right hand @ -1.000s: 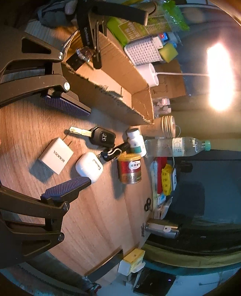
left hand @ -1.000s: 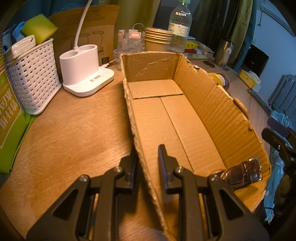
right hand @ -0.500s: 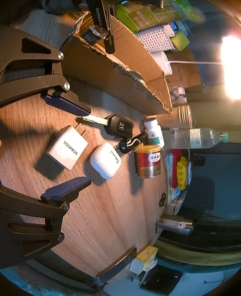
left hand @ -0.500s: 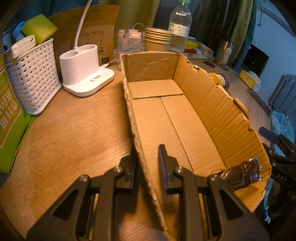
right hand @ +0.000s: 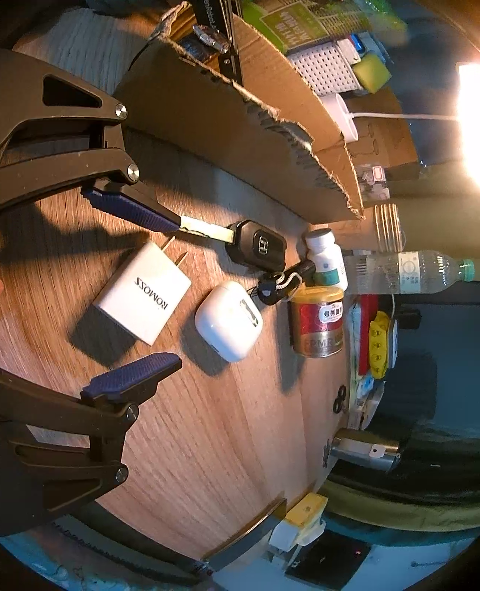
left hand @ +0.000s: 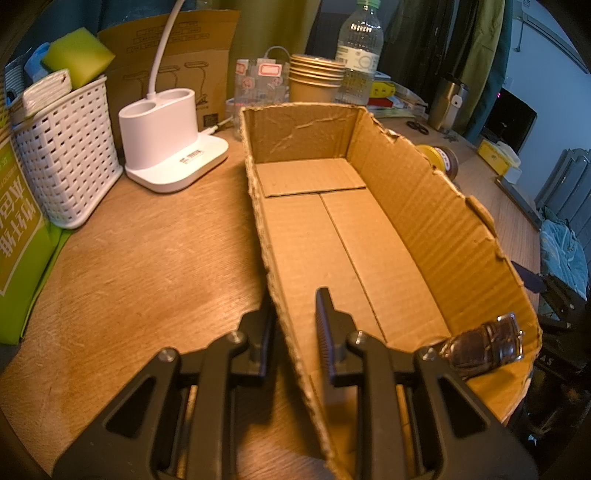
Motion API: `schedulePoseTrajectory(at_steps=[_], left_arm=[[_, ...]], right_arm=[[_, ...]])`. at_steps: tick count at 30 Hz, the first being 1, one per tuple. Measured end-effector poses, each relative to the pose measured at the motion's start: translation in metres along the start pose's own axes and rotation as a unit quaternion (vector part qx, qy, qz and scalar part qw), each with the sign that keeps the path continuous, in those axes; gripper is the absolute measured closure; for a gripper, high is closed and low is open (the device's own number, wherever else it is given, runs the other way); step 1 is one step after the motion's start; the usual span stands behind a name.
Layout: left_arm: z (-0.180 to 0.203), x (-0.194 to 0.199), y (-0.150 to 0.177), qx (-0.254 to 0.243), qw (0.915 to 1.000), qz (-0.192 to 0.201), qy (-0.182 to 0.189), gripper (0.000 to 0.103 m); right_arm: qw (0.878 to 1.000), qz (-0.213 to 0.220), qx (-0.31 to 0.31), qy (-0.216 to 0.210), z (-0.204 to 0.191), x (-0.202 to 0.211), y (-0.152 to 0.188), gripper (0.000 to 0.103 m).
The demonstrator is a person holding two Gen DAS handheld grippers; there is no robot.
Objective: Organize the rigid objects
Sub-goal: 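Move the right gripper back to the white charger block, then grasp the white charger block with the right gripper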
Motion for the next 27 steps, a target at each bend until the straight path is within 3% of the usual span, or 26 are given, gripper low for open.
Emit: schedulePoseTrajectory(at_steps=[5, 9, 27], left_arm=[[0.000, 0.000, 0.000, 0.000, 1.0000, 0.000, 0.000, 0.080], [0.000, 0.000, 0.000, 0.000, 1.0000, 0.000, 0.000, 0.080], [0.000, 0.000, 0.000, 0.000, 1.0000, 0.000, 0.000, 0.080]], right_arm=[[1.000, -0.002, 0.006, -0.004, -0.002, -0.001, 0.003, 0.033], [1.000, 0.002, 0.017, -0.005, -0.005, 0.000, 0.003, 0.047], [1.000, 0.018, 0.017, -0.016, -0.009, 0.011, -0.009, 0.047]])
Point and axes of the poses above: each gripper's, at about its wrist camera, not at the fingertips, and x roughly against the way its jaws point, z to its right, y to its underside, the point moved 9 cm from there along -x, roughly the way its jaws point, and after that the axes turned 13 degrees about z, right-handed, at the moved point
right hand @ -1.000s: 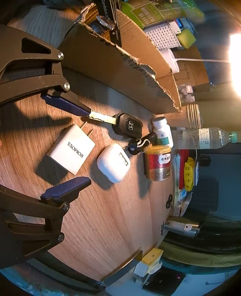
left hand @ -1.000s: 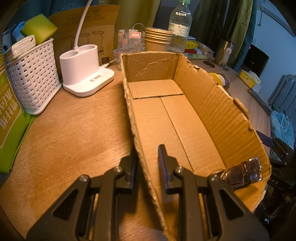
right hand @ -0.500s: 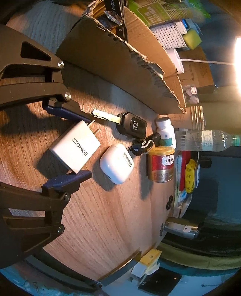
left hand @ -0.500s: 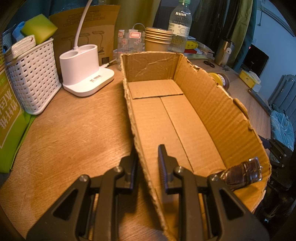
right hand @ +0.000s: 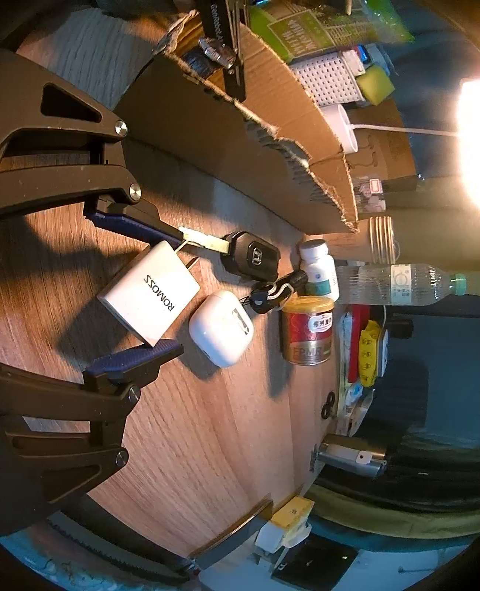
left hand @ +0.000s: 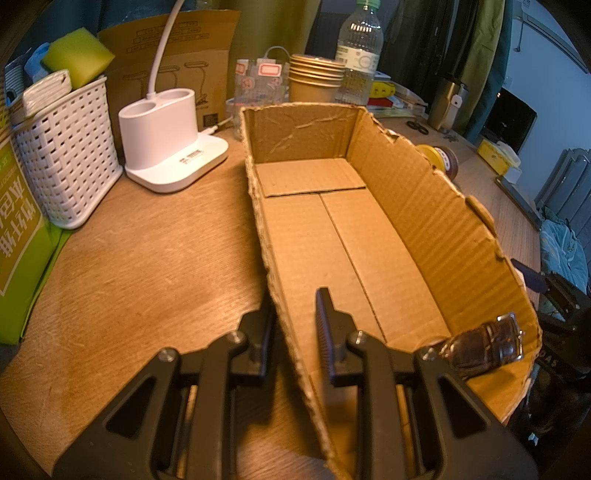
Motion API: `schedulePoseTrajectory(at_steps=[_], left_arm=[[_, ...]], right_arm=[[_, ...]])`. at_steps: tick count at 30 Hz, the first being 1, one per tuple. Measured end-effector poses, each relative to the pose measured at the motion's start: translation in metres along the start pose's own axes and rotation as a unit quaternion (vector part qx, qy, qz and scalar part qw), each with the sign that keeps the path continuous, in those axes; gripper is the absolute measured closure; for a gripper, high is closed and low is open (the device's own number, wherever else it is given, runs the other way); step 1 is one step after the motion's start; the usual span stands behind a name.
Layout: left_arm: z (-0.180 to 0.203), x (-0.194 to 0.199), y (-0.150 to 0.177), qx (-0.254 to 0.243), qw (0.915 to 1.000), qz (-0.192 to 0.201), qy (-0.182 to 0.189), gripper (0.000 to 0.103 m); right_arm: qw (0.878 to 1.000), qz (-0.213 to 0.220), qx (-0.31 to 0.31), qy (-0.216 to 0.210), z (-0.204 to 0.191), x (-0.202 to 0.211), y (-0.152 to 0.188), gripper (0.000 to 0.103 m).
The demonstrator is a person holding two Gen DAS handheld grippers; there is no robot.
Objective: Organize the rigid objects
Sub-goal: 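Grasp the white charger block with the right gripper, then carry the charger into the box and release it beside the watch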
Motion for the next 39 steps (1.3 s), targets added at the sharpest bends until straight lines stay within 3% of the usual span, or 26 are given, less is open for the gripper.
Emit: schedulePoseTrajectory(at_steps=[26, 39], left_arm=[[0.000, 0.000, 0.000, 0.000, 1.0000, 0.000, 0.000, 0.080], [0.001, 0.000, 0.000, 0.000, 1.0000, 0.000, 0.000, 0.080]], right_arm=[[0.994, 0.080, 0.025, -0.069, -0.051, 0.035, -0.072, 0.047], [0.988, 0.094, 0.050, -0.111, -0.096, 0.036, -0.086, 0.047]])
Point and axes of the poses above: each gripper's, at about its wrist camera, not at the fingertips, and x roughly against the way its jaws point, z to its right, y to its underside, the point moved 9 cm from there along -x, roughly the way its jaws point, and after that the axes turned 13 degrees about z, right-handed, at the moved point
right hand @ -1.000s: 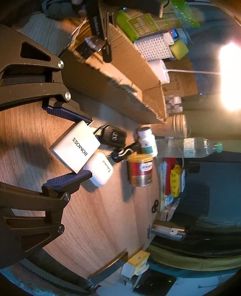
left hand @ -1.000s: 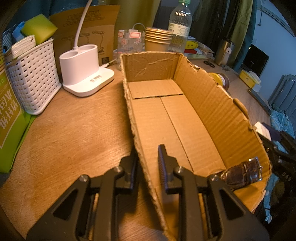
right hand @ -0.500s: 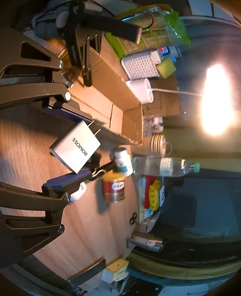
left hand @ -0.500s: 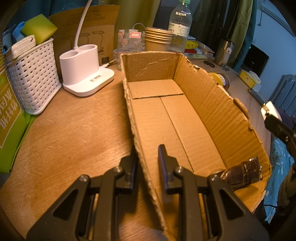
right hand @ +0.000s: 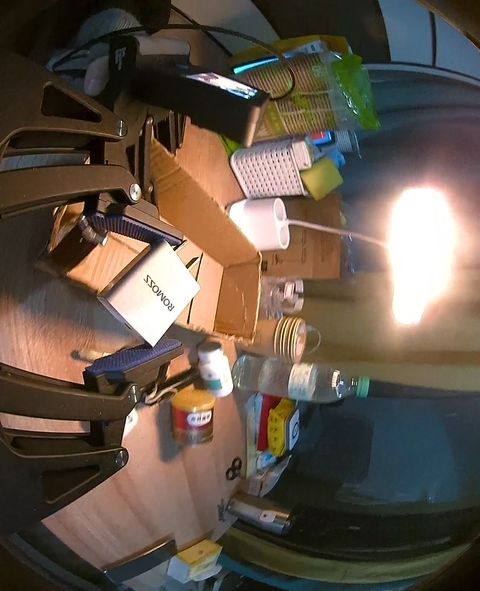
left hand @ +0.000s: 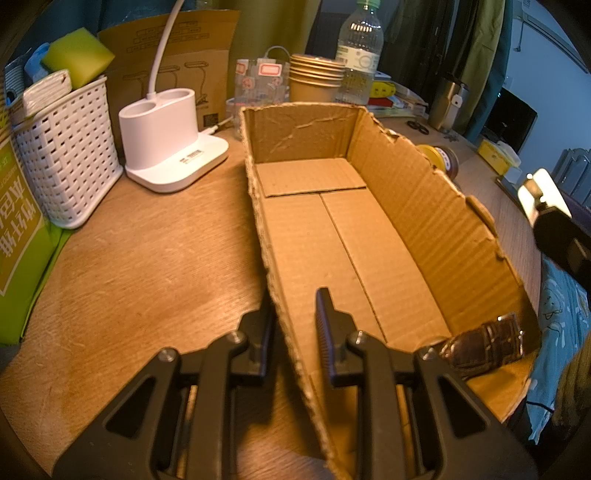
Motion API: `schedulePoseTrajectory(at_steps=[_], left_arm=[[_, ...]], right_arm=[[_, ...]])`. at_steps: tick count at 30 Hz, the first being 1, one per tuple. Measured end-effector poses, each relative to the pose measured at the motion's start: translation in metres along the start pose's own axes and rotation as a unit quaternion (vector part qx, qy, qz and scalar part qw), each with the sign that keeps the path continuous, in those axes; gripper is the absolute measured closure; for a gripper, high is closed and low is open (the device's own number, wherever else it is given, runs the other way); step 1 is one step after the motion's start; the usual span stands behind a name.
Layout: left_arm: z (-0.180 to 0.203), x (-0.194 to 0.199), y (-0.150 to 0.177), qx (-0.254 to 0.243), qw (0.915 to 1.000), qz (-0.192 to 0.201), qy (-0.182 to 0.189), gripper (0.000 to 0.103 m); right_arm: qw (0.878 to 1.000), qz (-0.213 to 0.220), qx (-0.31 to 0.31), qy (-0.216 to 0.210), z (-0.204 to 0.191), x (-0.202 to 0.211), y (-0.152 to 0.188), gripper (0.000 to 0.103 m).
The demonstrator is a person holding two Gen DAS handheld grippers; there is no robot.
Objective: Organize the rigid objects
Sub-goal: 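Carry the charger into the box and release it beside the watch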
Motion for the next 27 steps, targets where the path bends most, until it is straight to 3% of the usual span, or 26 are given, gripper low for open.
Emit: schedulePoseTrajectory(at_steps=[20, 27], left_arm=[[0.000, 0.000, 0.000, 0.000, 1.0000, 0.000, 0.000, 0.080], [-0.001, 0.000, 0.000, 0.001, 1.0000, 0.000, 0.000, 0.080]], right_arm=[[0.999, -0.042, 0.007, -0.015, -0.015, -0.025, 0.027, 0.047], [0.999, -0.038, 0.004, -0.017, -0.014, -0.023, 0.025, 0.039]])
Point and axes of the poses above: each gripper's, at about its wrist camera, not at the fingertips, and x roughly against the way its jaws point, z to its right, y to its underside, the point moved 9 cm from there along -x, roughly the way its jaws point, and after that the axes turned 13 degrees about z, right-handed, at the moved point
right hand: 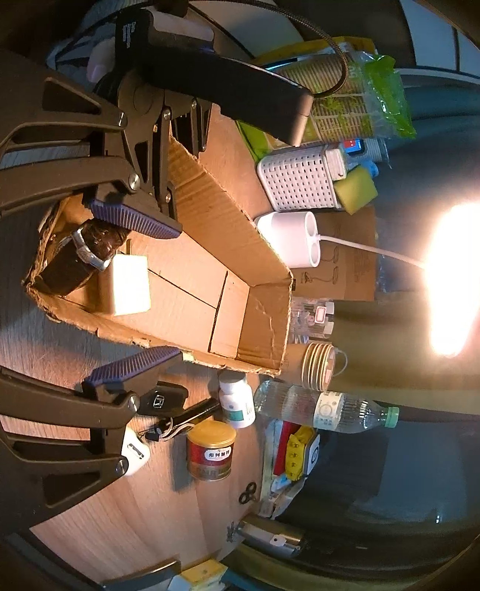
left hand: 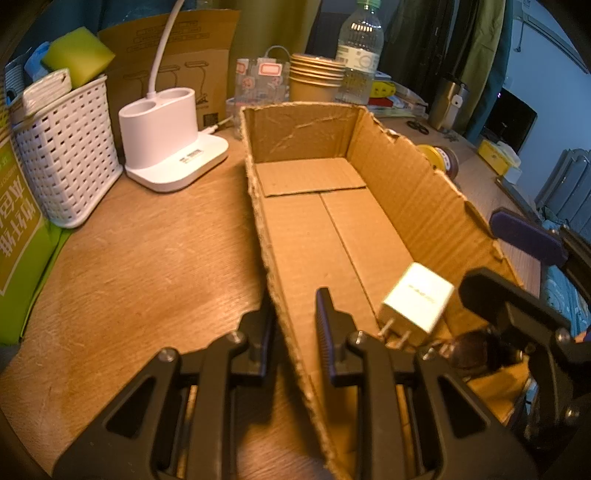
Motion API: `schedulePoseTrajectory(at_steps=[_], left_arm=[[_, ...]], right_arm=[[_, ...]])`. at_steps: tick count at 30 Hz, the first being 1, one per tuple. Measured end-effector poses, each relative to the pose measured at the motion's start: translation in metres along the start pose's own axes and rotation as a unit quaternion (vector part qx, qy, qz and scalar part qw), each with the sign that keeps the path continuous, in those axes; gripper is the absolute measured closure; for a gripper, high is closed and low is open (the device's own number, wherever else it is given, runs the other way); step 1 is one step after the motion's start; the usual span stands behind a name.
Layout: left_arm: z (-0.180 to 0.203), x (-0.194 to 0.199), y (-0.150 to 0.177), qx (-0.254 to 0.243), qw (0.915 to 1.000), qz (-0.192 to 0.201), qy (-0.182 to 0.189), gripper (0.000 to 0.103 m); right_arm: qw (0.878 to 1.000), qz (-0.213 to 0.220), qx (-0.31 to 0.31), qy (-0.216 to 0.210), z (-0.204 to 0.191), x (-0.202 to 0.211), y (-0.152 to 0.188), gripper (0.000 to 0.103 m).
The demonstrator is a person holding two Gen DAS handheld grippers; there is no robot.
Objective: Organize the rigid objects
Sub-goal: 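Carry the charger into the box and release it beside the watch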
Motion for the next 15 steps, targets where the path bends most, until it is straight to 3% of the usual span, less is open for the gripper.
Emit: schedulePoseTrajectory(at_steps=[15], left_arm=[[0.000, 0.000, 0.000, 0.000, 1.0000, 0.000, 0.000, 0.080]], right_arm=[[0.998, 0.025, -0.030, 0.042, 0.043, 0.021, -0.010, 0.039]])
Point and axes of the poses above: each gripper's, at about its wrist camera, not at the fingertips, and x roughly against the way its jaws point, z to its right, y to its underside, the point moved 9 cm from there along -x, roughly the way its jaws point, and after that the axes turned 13 degrees about z, right-handed, at the moved point
